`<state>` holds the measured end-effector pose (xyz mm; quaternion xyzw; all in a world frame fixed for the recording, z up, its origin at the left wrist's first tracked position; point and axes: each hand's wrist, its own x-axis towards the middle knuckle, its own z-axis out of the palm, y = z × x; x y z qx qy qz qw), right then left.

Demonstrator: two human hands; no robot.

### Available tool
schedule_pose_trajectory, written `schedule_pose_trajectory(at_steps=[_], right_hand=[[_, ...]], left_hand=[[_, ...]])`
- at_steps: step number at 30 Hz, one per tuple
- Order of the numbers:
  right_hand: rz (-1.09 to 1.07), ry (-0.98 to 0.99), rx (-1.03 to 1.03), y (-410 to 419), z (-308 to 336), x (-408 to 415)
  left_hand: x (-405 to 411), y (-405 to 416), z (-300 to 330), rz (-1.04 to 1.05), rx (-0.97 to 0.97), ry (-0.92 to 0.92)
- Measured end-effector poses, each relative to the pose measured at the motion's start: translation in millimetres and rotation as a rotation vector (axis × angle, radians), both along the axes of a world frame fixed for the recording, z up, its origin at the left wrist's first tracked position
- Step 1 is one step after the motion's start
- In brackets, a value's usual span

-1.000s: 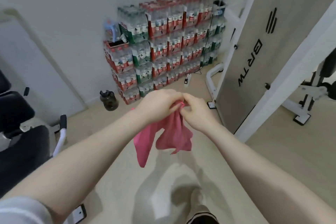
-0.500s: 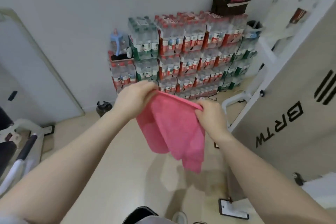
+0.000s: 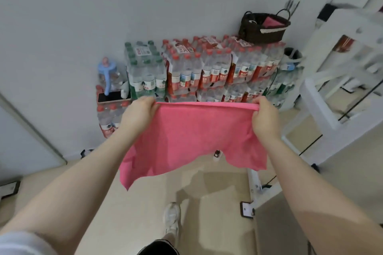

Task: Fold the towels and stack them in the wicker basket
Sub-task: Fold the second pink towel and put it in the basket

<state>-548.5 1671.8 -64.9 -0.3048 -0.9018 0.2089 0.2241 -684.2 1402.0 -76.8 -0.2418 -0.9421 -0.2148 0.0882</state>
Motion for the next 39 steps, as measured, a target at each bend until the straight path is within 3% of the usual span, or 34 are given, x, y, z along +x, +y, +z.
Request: schedule_pose_trajectory(at_steps=[6, 10, 15, 19, 22, 26, 30, 34, 36, 39], right_hand=[[-0.145, 0.066, -0.116, 59.5, 7.0, -140.0], [-0.216, 0.061, -0.198, 95.2, 1.8, -219.5], [-0.256, 0.152, -0.407, 136.8, 5.5, -314.3], [-0.155, 0.157, -0.387, 177.3, 6.6, -404.9], [-0.087, 0.115, -0.268, 208.7, 9.5, -463.7], [0.141, -0.157, 0.114, 242.1, 8.1, -525.4], [0.336, -0.337, 0.343, 263.4, -1.1, -583.0], [0.408, -0.348, 0.597, 271.2, -17.2, -630.3], [0.404, -0.381, 0.638, 267.1, -25.8, -644.2], [0.375, -0.373, 0.546, 245.6, -34.8, -653.2]], left_hand=[[-148.9, 34.1, -2.3, 0.053, -0.009, -0.186], [-225.9, 52.6, -4.7, 0.094, -0.031, -0.213], [-295.9, 88.6, 2.0, 0.277, 0.212, -0.189], [-359.3, 113.4, 8.6, 0.42, 0.399, -0.18], [-404.5, 131.0, 13.7, 0.418, 0.314, -0.13], [-459.0, 154.0, 11.7, 0.489, 0.181, -0.155], [-500.7, 163.0, -5.6, 0.562, 0.062, -0.193], [-520.4, 163.2, -23.0, 0.57, -0.011, -0.223], [-523.9, 160.1, -26.2, 0.6, -0.077, -0.257], [-525.9, 153.9, -23.0, 0.634, -0.091, -0.336]])
